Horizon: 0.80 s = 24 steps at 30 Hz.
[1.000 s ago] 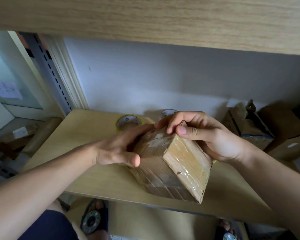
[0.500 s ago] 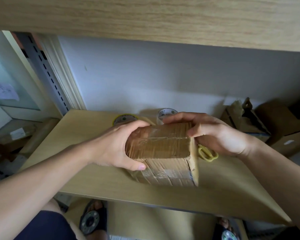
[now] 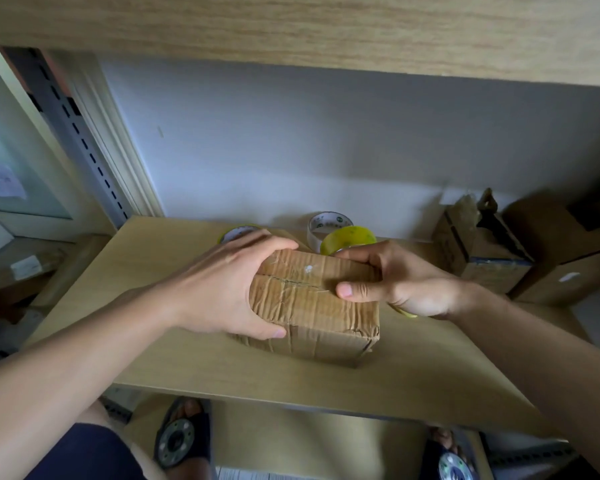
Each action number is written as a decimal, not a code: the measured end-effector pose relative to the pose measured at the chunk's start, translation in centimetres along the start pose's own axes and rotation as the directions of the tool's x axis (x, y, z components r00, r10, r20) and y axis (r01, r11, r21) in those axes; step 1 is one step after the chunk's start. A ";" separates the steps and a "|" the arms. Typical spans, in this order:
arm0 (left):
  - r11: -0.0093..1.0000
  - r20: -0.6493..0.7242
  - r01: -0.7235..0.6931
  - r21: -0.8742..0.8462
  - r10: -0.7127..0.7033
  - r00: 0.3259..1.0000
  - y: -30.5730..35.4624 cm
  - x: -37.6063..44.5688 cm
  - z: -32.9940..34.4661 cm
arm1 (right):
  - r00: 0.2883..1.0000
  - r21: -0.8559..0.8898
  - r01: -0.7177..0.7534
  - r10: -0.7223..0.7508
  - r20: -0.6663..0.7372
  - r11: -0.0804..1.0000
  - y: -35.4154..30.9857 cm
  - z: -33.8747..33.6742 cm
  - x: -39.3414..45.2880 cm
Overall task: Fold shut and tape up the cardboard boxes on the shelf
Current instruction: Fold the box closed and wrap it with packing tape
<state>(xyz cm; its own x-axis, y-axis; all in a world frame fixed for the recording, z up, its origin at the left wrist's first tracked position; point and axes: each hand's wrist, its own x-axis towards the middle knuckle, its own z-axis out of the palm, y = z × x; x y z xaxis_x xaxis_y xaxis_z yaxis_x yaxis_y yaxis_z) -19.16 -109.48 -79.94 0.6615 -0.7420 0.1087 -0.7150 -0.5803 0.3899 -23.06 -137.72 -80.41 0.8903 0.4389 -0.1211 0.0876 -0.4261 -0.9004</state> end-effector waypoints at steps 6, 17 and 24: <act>0.935 0.107 0.127 -0.332 -0.096 0.990 -2.6 -0.7 0.3 | 1.000 0.009 -0.011 0.011 0.000 1.000 0.9 -0.2 -0.1; 0.734 0.168 0.269 -0.623 -0.210 0.963 -4.8 -1.3 2.7 | 0.996 -0.312 -0.043 0.063 0.057 0.949 -1.2 -0.1 0.4; 0.788 0.150 0.166 -0.593 -0.095 0.984 -4.5 -1.2 3.3 | 0.982 -0.382 -0.025 0.095 0.164 0.924 -2.4 0.6 1.9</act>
<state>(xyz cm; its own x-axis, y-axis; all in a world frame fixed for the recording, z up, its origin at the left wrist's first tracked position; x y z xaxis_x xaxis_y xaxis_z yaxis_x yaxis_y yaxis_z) -17.49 -107.12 -84.81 0.6851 -0.7254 -0.0671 -0.3188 -0.3813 0.8677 -21.86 -135.42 -78.74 0.8089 0.5206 -0.2732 0.2289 -0.7068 -0.6693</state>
